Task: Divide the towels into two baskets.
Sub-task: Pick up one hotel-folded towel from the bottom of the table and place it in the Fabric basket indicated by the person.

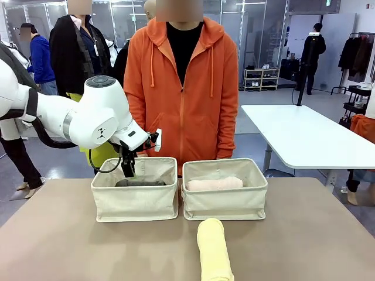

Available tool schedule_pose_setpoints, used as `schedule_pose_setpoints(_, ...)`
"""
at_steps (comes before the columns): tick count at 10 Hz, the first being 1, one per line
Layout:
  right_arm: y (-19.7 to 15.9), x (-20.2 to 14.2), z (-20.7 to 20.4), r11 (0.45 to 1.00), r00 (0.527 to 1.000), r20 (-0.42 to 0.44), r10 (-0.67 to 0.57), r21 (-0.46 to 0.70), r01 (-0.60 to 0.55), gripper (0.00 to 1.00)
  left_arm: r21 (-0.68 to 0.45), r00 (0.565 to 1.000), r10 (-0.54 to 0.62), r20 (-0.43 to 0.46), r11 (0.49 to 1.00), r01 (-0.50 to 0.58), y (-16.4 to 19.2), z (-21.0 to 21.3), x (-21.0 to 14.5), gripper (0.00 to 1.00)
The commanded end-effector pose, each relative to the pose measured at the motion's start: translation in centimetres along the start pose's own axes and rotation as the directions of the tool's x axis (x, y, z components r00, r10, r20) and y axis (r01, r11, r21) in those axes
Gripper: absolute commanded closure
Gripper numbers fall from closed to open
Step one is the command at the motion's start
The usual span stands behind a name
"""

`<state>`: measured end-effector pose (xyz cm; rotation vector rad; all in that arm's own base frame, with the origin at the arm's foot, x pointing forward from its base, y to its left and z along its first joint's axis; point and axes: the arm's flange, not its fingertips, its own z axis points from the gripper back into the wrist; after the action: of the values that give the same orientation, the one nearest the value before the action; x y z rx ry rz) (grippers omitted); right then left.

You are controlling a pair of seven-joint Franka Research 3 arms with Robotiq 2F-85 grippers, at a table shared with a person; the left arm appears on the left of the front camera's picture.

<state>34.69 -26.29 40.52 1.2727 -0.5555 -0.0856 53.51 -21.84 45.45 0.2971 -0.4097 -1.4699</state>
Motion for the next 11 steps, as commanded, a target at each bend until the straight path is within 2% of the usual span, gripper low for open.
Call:
schedule_pose_setpoints(1, 0.4, -0.13, 0.05, 1.0, 1.0, 0.002, -0.004, -0.011, 0.004, 0.0, -0.004, 1.0, -0.009, 0.0, 1.0, 0.009, 0.37, -0.58, 0.0, 0.0)
schedule_pose_setpoints(11, 0.4, -0.13, 0.05, 1.0, 1.0, 0.002, -0.004, -0.011, 0.004, 0.0, -0.004, 1.0, -0.009, 0.0, 1.0, 0.009, 0.37, -0.58, 0.0, 0.0)
